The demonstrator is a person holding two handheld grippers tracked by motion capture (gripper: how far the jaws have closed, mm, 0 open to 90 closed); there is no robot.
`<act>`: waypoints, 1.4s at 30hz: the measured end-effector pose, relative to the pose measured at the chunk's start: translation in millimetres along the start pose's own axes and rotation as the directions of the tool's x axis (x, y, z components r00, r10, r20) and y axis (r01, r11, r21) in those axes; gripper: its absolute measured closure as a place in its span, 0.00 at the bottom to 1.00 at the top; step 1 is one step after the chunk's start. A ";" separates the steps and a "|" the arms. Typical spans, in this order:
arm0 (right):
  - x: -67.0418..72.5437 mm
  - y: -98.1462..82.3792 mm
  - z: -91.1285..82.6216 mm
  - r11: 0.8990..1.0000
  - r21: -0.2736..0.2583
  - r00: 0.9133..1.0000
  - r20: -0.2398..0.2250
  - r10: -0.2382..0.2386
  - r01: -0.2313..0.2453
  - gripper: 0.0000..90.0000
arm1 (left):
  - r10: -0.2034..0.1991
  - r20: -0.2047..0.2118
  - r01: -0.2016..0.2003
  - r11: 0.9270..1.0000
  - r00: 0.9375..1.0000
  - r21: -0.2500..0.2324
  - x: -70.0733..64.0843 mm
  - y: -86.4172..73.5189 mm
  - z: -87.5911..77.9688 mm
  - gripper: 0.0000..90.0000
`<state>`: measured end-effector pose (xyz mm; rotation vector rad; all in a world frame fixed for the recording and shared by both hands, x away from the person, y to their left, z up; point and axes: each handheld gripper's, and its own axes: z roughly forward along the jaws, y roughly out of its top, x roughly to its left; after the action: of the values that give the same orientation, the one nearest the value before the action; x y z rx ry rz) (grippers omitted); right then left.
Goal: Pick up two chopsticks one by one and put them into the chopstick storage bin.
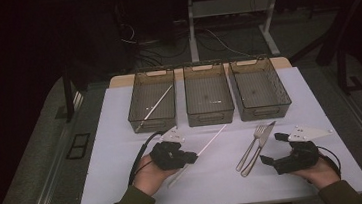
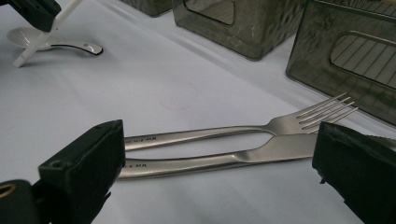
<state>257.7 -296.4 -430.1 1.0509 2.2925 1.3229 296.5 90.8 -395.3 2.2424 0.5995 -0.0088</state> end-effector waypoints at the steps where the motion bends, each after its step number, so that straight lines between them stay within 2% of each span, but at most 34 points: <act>1: 0.0 0.0 0.0 1.000 0.000 1.000 0.000 0.000 0.000 0.03 | -0.002 0.002 0.002 1.000 1.000 -0.008 -0.1 0.7 -0.9 0.93; 11: -0.5 0.0 -0.3 1.000 -0.002 1.000 0.001 0.004 -0.004 0.03 | -0.001 0.009 0.002 0.999 1.000 -0.053 0.8 12.1 -11.8 0.93; 19: -0.7 -0.2 -0.8 1.000 -0.002 1.000 0.003 0.009 -0.009 0.03 | 0.000 -0.013 -0.001 0.996 1.000 -0.094 11.5 24.4 -26.5 0.94; 26: -0.8 -0.2 -0.7 1.000 -0.004 1.000 0.006 0.006 -0.006 0.03 | -0.016 -0.056 0.009 0.993 0.998 -0.116 29.8 38.0 -41.5 0.94; 33: -0.8 -0.3 -0.7 1.000 0.001 1.000 0.004 0.016 -0.016 0.03 | -0.027 -0.107 0.012 0.990 0.994 -0.138 51.2 52.7 -55.7 0.94; 40: -1.1 -0.3 -0.6 1.000 -0.002 1.000 0.004 0.012 -0.012 0.03 | -0.034 -0.168 0.011 0.991 0.985 -0.136 70.5 70.3 -64.1 0.94; 42: -1.2 -0.4 -0.7 1.000 -0.002 1.000 0.005 0.013 -0.013 0.03 | -0.031 -0.192 0.005 0.991 0.981 -0.132 76.1 76.5 -67.3 0.94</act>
<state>257.9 -297.8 -430.1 1.0688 2.2846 1.3253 384.1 126.6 -310.3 2.1247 0.7040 0.2355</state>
